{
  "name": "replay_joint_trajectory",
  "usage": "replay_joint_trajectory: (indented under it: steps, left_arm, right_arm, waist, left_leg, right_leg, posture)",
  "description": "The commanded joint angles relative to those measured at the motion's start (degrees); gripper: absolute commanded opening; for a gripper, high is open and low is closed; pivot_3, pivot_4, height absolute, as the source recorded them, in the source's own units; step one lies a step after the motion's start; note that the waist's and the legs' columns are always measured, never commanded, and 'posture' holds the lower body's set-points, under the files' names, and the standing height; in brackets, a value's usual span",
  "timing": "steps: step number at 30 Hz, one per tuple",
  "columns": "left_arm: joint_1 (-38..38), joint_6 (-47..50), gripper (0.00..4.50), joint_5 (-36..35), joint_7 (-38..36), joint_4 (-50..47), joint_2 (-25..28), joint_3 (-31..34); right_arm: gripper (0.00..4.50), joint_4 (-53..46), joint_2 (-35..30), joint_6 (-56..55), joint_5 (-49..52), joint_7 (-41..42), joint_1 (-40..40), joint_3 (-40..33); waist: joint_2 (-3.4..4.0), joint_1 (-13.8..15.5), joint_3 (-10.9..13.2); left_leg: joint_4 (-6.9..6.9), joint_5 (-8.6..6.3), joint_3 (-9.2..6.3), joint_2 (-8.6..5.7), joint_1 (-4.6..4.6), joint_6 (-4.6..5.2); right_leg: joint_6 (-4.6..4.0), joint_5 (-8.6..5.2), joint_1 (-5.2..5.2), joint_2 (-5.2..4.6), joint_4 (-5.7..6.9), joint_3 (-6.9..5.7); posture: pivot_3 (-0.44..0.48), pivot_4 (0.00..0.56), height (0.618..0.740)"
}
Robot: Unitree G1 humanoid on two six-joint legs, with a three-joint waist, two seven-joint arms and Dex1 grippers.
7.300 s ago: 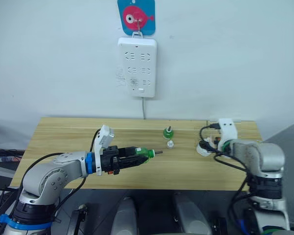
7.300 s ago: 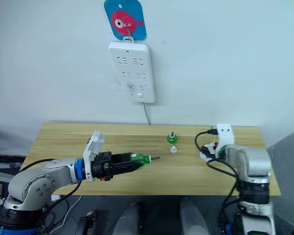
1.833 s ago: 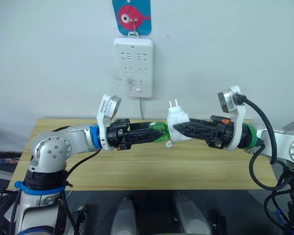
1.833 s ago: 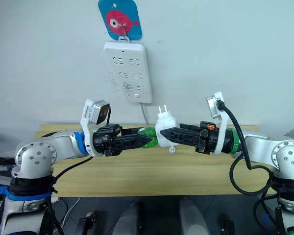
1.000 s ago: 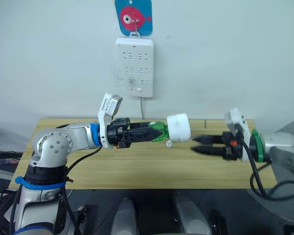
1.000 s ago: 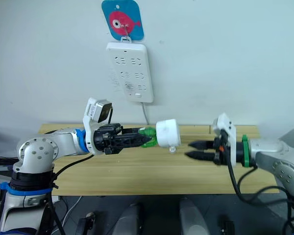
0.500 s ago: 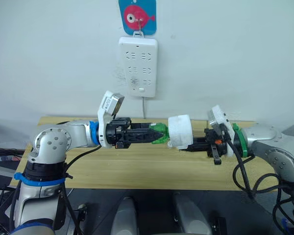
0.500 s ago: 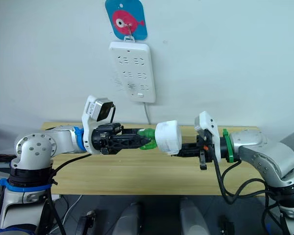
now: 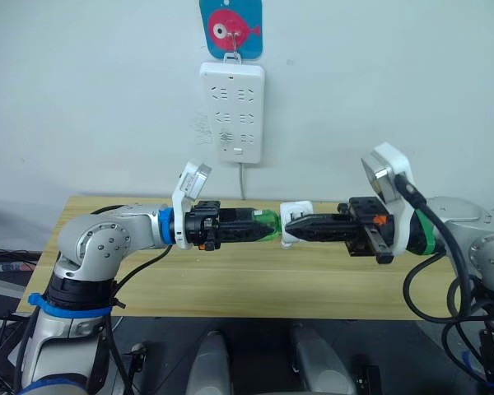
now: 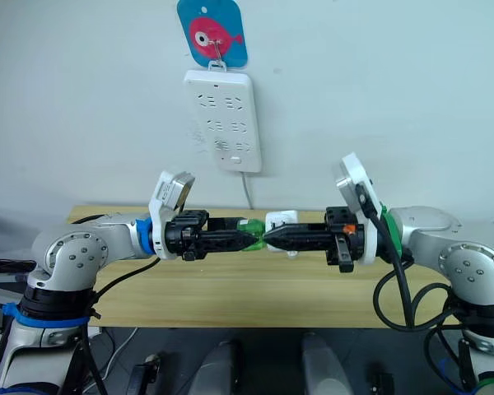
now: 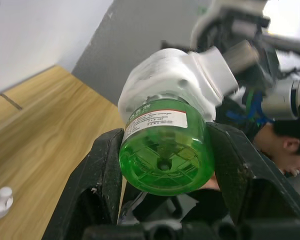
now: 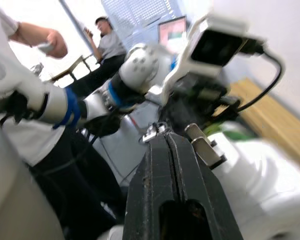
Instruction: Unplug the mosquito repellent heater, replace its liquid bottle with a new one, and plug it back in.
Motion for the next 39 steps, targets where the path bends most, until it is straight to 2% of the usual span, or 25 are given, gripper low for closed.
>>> replay_joint_trajectory:
  steps: [1,8,14,21,27,31,34,39]
  left_arm:
    - [0.3,-0.9,2.33,-0.7,-3.7,-3.4,1.2,-0.4]
    - [0.1,1.3,2.33,-3.1,-5.5,-4.5,2.0,0.6]
    - [-0.6,4.0,2.33,-7.0,-4.7,-3.8,1.3,2.7]
    - [-0.3,5.3,2.31,-8.5,-4.2,-4.1,1.5,3.3]
    - [1.3,4.2,2.31,-6.8,-4.2,-4.0,2.4,2.9]
    - [2.6,2.4,2.31,-5.3,-2.3,-3.1,1.7,4.2]
    - [3.5,1.3,2.31,-5.3,0.0,-2.4,0.3,5.5]
    - [2.5,3.3,2.31,-9.4,5.3,0.3,-3.5,8.5]
  right_arm:
    - [0.0,1.4,1.5,-0.1,1.0,-3.2,-2.0,-1.6]
    - [0.0,4.0,2.4,-1.8,-7.1,-2.6,-3.2,1.2]
    - [0.0,5.5,1.3,-3.3,-13.8,1.5,-1.8,3.7]
    - [0.0,6.2,2.5,-3.1,-15.6,2.7,-1.2,3.3]
    - [0.0,7.4,4.9,-2.3,-14.6,-0.9,-2.1,-0.1]
    - [0.0,10.0,4.4,0.9,-10.1,-5.9,-1.7,-7.3]
    - [0.54,10.8,3.2,4.4,-5.2,-8.3,1.4,-12.2]
    - [2.26,10.8,3.1,10.0,9.2,-15.7,9.9,-18.3]
  waist:
    - [0.0,0.0,0.0]
    - [0.01,0.0,0.0]
    - [0.01,0.0,0.0]
    - [0.01,0.0,0.0]
    - [0.01,0.0,0.0]
    - [0.01,0.1,0.0]
    - [0.0,0.3,0.0]
    - [0.0,0.2,0.0]
  left_leg:
    - [0.0,0.0,0.0,0.0,0.0,0.0]
    - [-0.01,0.0,0.0,0.01,0.0,0.0]
    - [-0.02,0.0,0.01,0.01,0.0,0.0]
    - [-0.02,0.0,0.01,0.02,0.0,0.0]
    - [-0.02,0.0,0.01,0.02,0.0,0.0]
    - [-0.01,0.0,0.02,0.01,0.0,0.0]
    - [-0.04,0.0,0.01,0.01,0.0,0.0]
    - [-0.08,-0.01,0.03,0.0,-0.02,0.01]
  right_leg:
    - [0.0,0.0,0.0,0.0,0.0,0.0]
    - [0.0,0.0,-0.02,0.01,0.0,0.0]
    - [0.0,0.0,-0.03,0.01,0.01,-0.01]
    - [0.0,0.0,-0.03,0.01,0.01,0.0]
    - [0.0,0.0,-0.03,0.01,0.02,0.0]
    - [0.0,0.0,-0.03,0.0,0.01,0.01]
    - [0.0,0.0,-0.03,0.0,0.01,0.01]
    - [0.0,0.0,-0.02,0.0,-0.01,0.01]
  posture:
    - [-0.168,0.233,0.725]
    - [-0.163,0.231,0.725]
    - [-0.161,0.231,0.725]
    - [-0.159,0.233,0.725]
    - [-0.158,0.234,0.725]
    - [-0.162,0.234,0.725]
    - [-0.165,0.234,0.725]
    - [-0.172,0.233,0.725]
